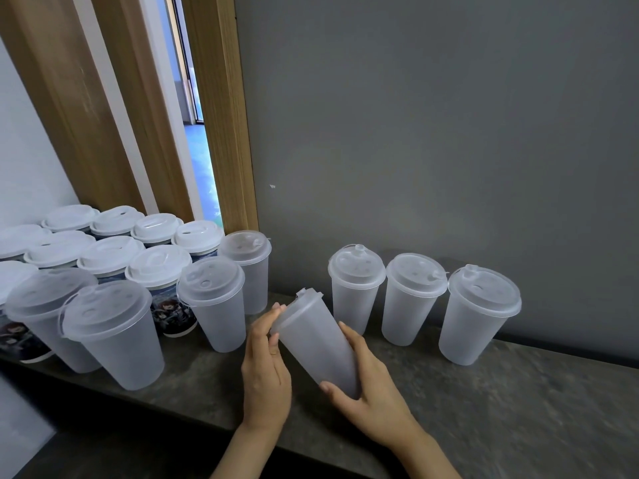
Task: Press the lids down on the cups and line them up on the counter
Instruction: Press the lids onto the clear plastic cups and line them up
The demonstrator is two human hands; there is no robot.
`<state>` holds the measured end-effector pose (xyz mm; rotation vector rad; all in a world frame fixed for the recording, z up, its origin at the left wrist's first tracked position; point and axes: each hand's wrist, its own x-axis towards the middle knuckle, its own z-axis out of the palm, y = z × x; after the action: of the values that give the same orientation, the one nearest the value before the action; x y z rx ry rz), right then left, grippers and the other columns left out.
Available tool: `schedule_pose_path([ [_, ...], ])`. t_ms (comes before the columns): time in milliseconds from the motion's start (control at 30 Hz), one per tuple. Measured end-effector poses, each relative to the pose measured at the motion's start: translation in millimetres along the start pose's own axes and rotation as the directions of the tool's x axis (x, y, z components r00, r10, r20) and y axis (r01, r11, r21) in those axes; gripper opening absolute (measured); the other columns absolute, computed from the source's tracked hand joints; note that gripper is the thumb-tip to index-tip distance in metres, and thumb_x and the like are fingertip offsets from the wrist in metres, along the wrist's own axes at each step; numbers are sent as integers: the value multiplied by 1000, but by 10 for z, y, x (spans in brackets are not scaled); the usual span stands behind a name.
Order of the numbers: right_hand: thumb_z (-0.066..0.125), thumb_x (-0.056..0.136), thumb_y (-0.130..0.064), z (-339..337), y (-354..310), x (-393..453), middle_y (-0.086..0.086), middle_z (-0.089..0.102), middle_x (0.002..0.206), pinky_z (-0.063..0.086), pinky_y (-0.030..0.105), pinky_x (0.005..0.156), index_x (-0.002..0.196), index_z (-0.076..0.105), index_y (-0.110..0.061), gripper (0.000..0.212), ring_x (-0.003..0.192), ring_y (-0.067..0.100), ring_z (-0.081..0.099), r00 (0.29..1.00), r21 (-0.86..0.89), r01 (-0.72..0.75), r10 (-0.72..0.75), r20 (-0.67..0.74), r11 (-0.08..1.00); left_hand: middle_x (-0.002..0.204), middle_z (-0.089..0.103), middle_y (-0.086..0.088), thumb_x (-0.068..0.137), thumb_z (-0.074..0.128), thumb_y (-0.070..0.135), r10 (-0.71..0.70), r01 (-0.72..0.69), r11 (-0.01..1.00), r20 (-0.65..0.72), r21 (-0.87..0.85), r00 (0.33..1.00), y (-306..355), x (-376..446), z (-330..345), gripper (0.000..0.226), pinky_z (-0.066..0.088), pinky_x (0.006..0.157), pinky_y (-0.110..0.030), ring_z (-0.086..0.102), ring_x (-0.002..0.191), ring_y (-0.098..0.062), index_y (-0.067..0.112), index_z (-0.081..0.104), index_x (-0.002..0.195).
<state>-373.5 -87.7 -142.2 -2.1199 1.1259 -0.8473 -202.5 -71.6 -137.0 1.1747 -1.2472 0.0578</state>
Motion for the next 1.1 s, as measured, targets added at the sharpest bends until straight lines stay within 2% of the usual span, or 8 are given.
schedule_pose_path([
  [200,72,77,-55,-23,-22,-2,-38,31,137,38,17,104,146,12,-57,92,127,-10,40,995,-63,64,-68,-68,996,128,54,2,99,43,22,43,-42,999,55,-13,998,-12,-3,-30,31,38,104,-19,51,123,-8,14,49,129],
  [333,68,73,-62,-12,-24,8,-32,29,134,42,27,106,146,6,-59,96,122,-6,42,997,-139,64,-70,-36,988,118,54,1,102,39,40,-17,17,1000,13,13,1000,-6,5,-41,31,39,96,-10,50,111,2,19,49,122],
  [500,58,77,-75,-4,-31,-10,-33,28,144,37,17,105,142,4,-61,86,127,-14,35,999,-86,50,-50,4,995,111,53,-2,100,36,24,-22,23,999,-32,44,999,6,8,-13,21,38,91,-4,50,103,-3,17,48,117],
  [600,56,75,-78,-8,-16,-1,-29,30,152,36,22,110,148,12,-51,90,131,-13,35,1000,-31,1,0,24,1000,113,54,0,99,36,23,-42,44,998,-53,36,998,14,7,-16,22,39,91,-4,50,105,-2,19,48,117],
  [733,58,74,-78,0,-4,-6,-36,24,151,31,15,107,146,8,-54,91,129,-22,27,1000,-33,0,1,26,999,117,55,1,99,37,23,-43,46,998,-60,35,997,19,12,-16,25,37,94,-2,50,111,1,19,49,119],
  [900,73,76,-58,3,15,0,-41,27,142,30,7,101,147,15,-49,92,130,-15,34,997,-41,23,-26,-68,999,128,56,2,100,40,17,17,-17,1000,19,11,1000,7,12,-21,31,36,102,-11,48,125,2,15,50,129],
  [1000,74,76,-50,10,17,6,-36,31,138,33,14,105,147,15,-48,92,128,-10,37,993,-104,55,-65,-96,993,129,54,1,100,43,22,68,-70,997,69,22,995,-5,4,-36,33,35,104,-14,48,124,-2,14,49,132],
  [1100,72,76,-55,2,-6,2,-36,29,134,34,16,104,145,9,-56,93,126,-12,36,996,-131,55,-63,-60,990,123,52,2,104,39,32,58,-58,998,26,13,998,8,18,-35,32,37,100,-11,46,122,5,13,50,127],
])
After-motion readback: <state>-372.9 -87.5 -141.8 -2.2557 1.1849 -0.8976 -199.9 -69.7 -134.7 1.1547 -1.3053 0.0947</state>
